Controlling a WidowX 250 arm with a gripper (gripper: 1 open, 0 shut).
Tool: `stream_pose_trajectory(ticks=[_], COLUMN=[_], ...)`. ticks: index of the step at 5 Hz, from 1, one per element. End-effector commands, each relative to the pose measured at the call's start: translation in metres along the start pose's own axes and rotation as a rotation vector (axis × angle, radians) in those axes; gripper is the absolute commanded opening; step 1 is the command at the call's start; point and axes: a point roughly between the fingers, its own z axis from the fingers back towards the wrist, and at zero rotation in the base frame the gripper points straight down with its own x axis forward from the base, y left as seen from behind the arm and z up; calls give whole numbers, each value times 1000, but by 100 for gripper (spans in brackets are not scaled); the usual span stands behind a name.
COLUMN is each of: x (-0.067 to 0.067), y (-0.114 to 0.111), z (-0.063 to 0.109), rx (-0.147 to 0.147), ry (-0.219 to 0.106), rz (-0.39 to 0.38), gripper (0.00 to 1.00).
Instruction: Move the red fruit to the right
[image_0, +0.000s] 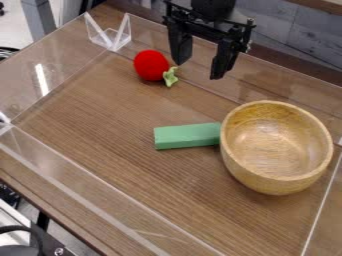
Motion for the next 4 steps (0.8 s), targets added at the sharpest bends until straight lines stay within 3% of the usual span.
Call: stream_pose_trajectory(ticks=[1, 3, 4], x=[8, 22, 31], y=[10, 54, 89], z=[0, -2, -8], rx=[0, 0, 7], ry=[-20, -70, -86], rz=[-2, 8, -54], gripper=[100, 100, 100])
